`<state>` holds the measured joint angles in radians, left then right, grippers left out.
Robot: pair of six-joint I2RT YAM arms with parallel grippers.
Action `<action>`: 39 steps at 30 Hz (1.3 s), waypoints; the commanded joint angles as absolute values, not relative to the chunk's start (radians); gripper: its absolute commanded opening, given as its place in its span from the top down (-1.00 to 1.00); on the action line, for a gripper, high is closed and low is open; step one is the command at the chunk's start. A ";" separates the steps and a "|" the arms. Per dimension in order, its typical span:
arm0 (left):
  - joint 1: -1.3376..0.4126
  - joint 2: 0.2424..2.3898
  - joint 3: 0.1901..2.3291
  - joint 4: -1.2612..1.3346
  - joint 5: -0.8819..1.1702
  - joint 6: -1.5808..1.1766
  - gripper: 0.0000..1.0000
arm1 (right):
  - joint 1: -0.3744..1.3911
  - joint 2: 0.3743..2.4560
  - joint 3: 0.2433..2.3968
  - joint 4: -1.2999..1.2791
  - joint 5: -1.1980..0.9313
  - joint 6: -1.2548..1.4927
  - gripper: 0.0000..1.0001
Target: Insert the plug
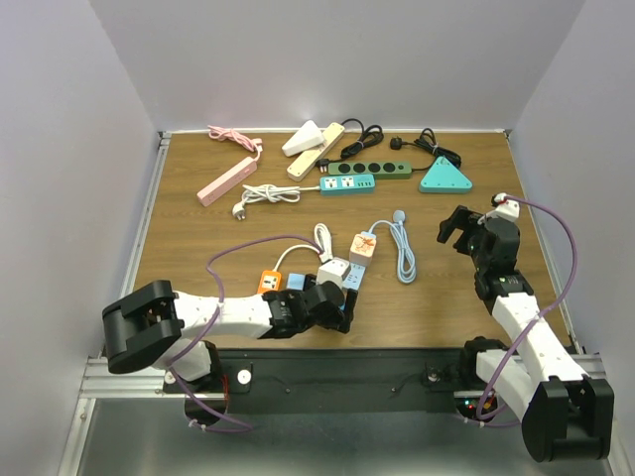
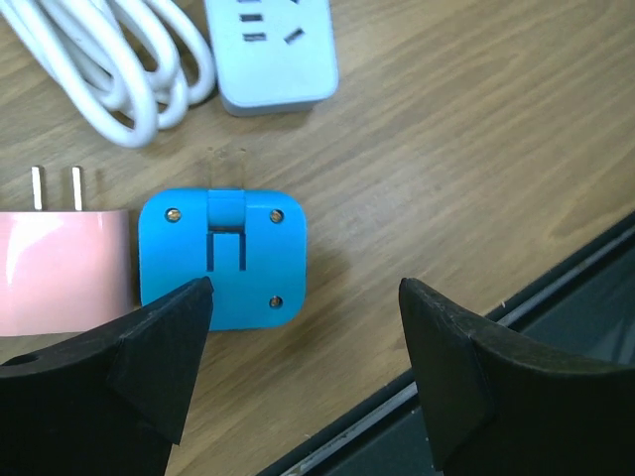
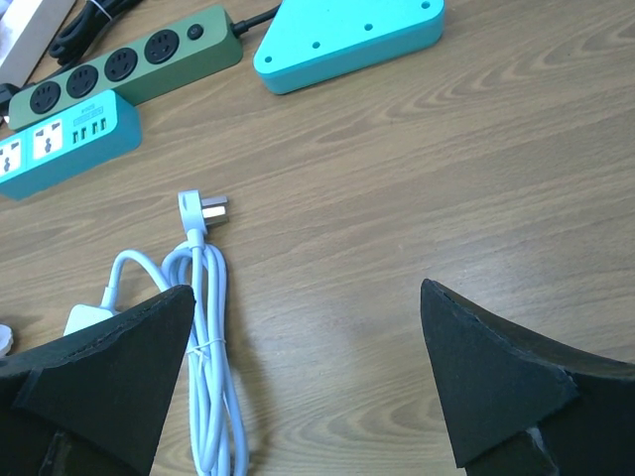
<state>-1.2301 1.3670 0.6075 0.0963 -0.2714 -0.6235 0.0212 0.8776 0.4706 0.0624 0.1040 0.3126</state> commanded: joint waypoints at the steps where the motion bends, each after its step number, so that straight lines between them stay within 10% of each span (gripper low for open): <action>1: -1.235 1.382 0.644 0.026 -0.365 -0.664 -0.74 | 0.023 0.870 0.532 0.074 0.095 0.318 -1.00; 23: -1.238 1.468 0.686 0.071 -0.402 -0.532 -0.80 | 0.023 0.885 0.538 0.064 0.086 0.316 -1.00; 33: -1.235 1.513 0.727 0.052 -0.310 -0.569 0.97 | 0.023 0.855 0.540 0.057 -0.047 0.316 -0.97; 39: -1.129 1.390 0.793 0.116 -0.246 -0.667 1.00 | 0.032 0.734 0.491 0.100 -0.221 0.400 -0.78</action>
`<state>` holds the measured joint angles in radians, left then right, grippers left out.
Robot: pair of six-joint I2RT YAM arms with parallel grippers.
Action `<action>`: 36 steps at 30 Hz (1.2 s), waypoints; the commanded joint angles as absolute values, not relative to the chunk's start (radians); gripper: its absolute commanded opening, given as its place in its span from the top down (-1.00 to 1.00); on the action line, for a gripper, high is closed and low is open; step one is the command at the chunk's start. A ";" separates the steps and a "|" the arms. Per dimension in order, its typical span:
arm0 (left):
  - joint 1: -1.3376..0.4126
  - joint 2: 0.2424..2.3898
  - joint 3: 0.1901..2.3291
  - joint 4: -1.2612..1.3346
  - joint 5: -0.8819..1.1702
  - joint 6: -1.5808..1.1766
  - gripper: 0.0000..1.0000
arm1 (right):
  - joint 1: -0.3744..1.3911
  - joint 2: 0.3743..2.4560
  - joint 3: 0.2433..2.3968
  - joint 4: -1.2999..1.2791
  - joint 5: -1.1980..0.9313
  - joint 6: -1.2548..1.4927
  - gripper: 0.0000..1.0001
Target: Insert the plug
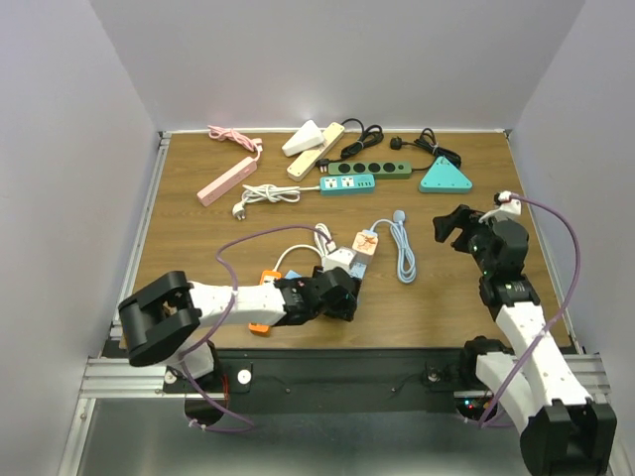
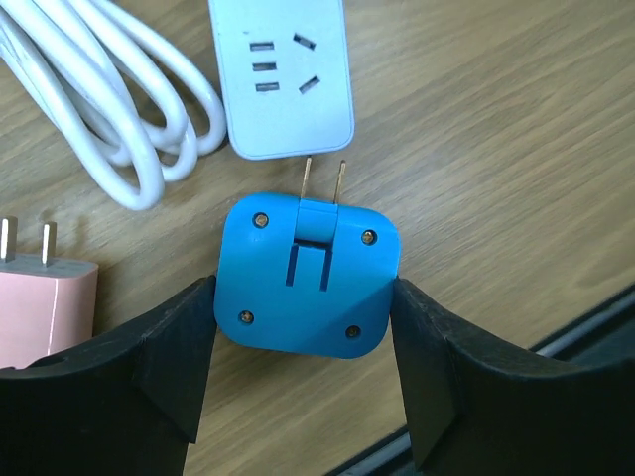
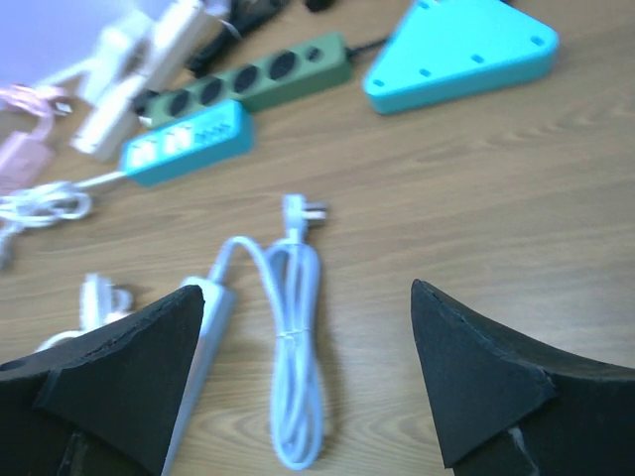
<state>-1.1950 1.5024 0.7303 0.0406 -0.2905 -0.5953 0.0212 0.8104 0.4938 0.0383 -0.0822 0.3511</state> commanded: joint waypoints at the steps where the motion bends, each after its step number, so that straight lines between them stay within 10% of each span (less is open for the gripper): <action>1: -1.106 1.372 0.792 0.141 -0.232 -0.708 1.00 | 0.041 0.718 0.485 0.107 -0.225 0.402 -0.77; 36: -0.868 1.204 0.597 0.776 -0.156 -1.365 1.00 | 0.943 0.888 0.512 0.529 0.434 0.238 -0.55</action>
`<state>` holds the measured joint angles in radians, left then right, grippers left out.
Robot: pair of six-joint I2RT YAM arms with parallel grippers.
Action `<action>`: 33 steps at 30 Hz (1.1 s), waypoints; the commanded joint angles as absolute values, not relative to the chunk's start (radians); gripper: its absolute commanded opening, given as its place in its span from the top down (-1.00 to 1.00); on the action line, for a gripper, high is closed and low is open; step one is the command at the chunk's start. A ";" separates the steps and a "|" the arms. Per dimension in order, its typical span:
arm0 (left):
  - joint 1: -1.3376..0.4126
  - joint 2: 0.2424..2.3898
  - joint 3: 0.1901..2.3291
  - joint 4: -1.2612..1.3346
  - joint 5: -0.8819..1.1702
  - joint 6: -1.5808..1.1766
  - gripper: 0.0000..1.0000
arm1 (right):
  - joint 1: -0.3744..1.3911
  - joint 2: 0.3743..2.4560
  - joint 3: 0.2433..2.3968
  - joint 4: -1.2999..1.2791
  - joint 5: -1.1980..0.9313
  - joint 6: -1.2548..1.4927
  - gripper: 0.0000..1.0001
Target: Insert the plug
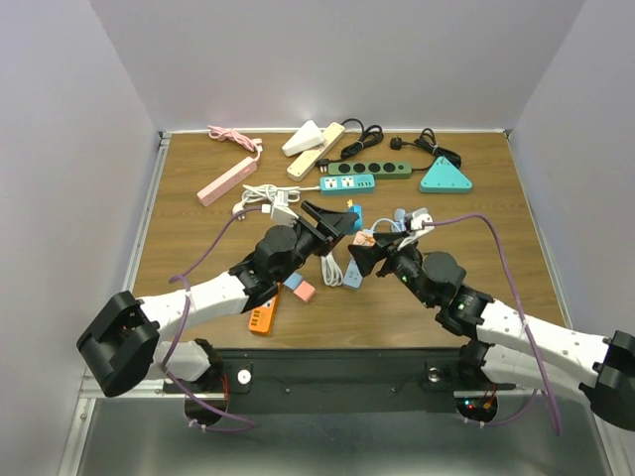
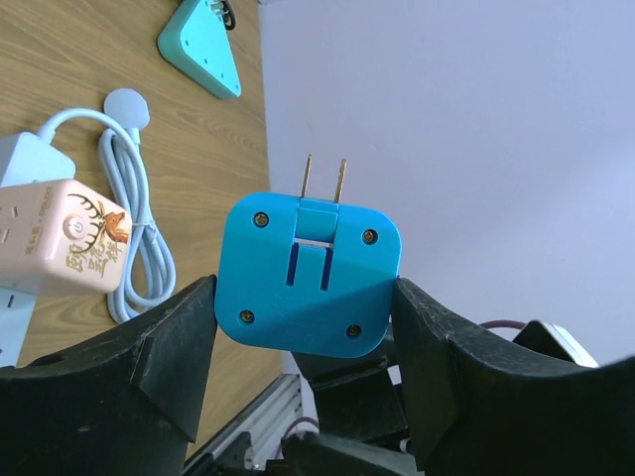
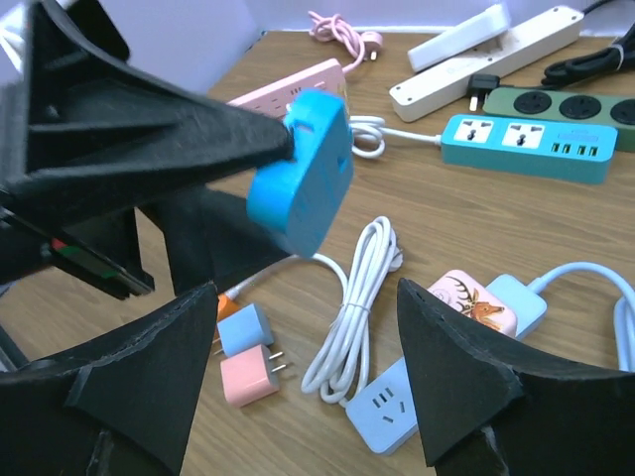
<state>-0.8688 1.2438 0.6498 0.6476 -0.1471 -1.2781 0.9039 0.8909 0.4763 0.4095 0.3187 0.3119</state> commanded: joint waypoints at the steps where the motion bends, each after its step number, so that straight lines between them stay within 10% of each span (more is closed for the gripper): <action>1: -0.868 1.201 0.592 0.778 -0.160 -1.377 1.00 | 0.953 0.888 0.511 0.546 0.442 0.230 -0.54; 25: -0.868 1.204 0.571 0.845 -0.112 -1.453 1.00 | 1.005 1.117 0.591 0.765 0.580 0.087 -0.51; 33: -0.868 1.209 0.561 0.862 -0.094 -1.465 1.00 | 1.005 1.183 0.600 0.834 0.614 0.034 -0.16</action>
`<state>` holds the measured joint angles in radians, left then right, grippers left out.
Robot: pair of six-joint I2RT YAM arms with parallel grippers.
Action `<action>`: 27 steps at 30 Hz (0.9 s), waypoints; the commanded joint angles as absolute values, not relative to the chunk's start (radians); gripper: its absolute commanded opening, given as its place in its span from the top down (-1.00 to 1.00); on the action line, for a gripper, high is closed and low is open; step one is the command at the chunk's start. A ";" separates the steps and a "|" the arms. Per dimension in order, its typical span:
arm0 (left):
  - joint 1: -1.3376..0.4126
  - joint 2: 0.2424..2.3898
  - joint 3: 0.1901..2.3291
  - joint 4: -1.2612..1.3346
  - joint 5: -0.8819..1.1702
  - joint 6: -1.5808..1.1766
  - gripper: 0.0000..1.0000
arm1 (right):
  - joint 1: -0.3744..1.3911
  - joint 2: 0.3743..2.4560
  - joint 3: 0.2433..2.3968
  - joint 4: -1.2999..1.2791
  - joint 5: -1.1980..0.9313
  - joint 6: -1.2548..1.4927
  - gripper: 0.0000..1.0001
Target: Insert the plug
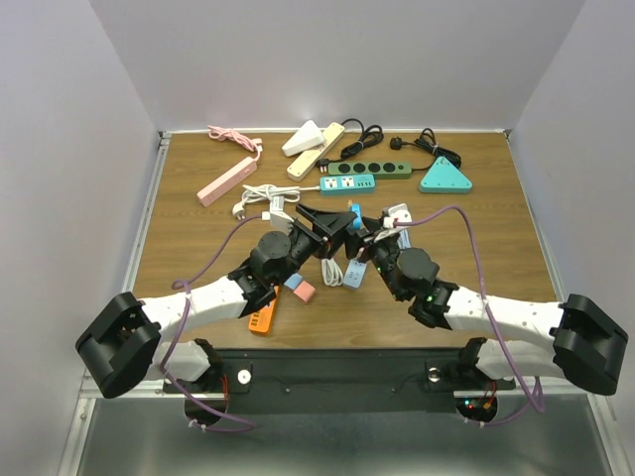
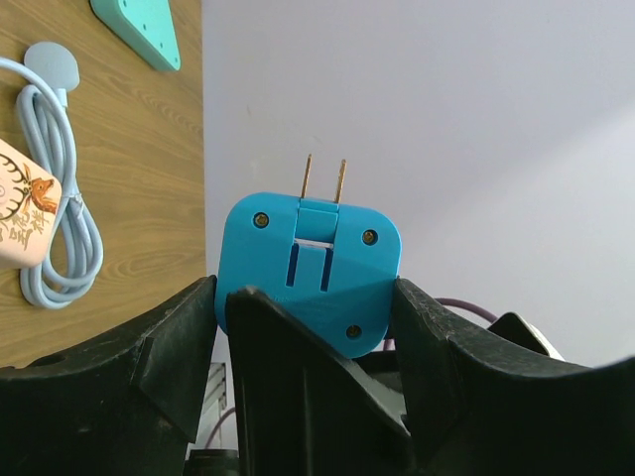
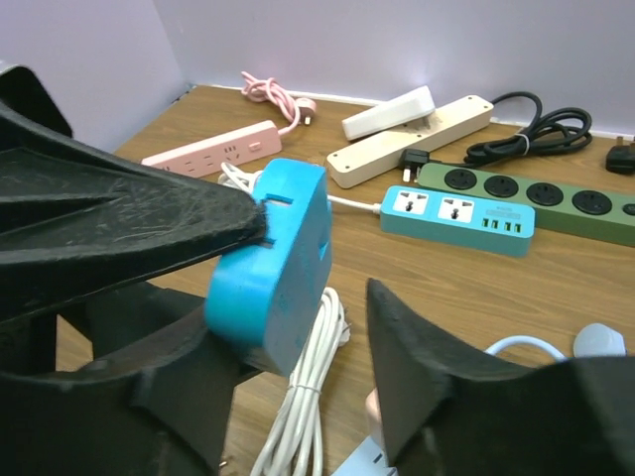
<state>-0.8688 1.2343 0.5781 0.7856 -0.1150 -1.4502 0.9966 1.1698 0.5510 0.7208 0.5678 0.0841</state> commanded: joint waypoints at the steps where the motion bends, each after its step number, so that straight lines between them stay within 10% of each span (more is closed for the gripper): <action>1: -0.868 1.212 0.560 0.867 -0.087 -1.468 1.00 | 1.003 1.189 0.603 0.844 0.615 0.026 -0.07; 15: -0.867 1.247 0.543 0.926 -0.041 -1.482 1.00 | 1.005 1.216 0.609 0.902 0.638 -0.031 0.99; 22: -0.836 1.285 0.567 0.951 0.023 -1.350 -0.60 | 1.005 1.129 0.606 0.751 0.785 0.026 0.99; 27: -0.824 1.255 0.572 0.907 0.035 -1.204 -0.87 | 1.003 1.066 0.626 0.527 0.877 0.121 0.99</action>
